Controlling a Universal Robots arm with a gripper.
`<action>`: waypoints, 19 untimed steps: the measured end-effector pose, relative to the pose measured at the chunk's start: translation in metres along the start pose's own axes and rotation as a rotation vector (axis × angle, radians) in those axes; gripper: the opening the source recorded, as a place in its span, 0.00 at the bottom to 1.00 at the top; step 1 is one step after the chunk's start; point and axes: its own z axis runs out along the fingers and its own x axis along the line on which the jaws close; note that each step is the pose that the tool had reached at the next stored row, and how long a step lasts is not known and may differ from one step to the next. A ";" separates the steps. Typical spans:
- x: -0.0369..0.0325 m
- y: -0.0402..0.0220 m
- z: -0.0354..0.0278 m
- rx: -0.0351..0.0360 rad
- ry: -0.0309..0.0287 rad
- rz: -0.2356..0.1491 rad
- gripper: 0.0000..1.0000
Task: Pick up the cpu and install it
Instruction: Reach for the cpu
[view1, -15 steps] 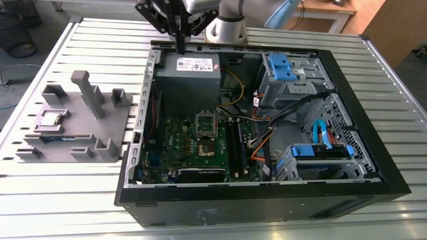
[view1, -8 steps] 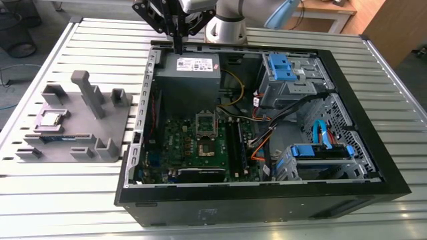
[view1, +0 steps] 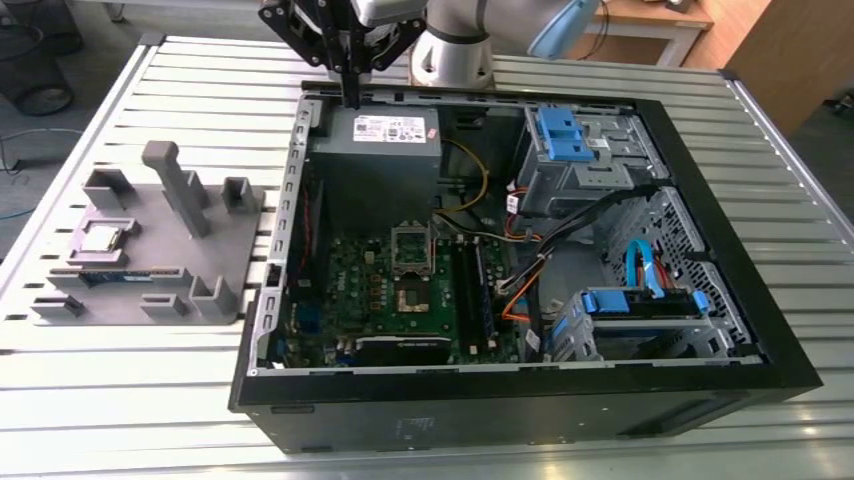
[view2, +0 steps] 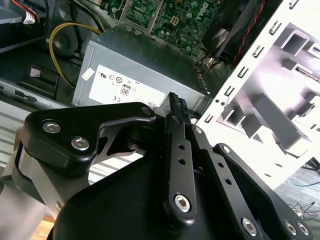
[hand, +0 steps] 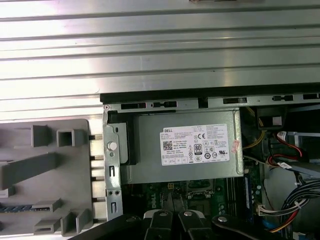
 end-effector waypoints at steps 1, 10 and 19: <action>0.0007 -0.0001 0.0000 0.0000 0.0000 0.000 0.11; 0.0093 -0.0007 -0.0002 -0.0001 -0.0005 0.000 0.11; 0.0176 -0.0013 -0.0004 -0.0001 -0.0010 0.000 0.11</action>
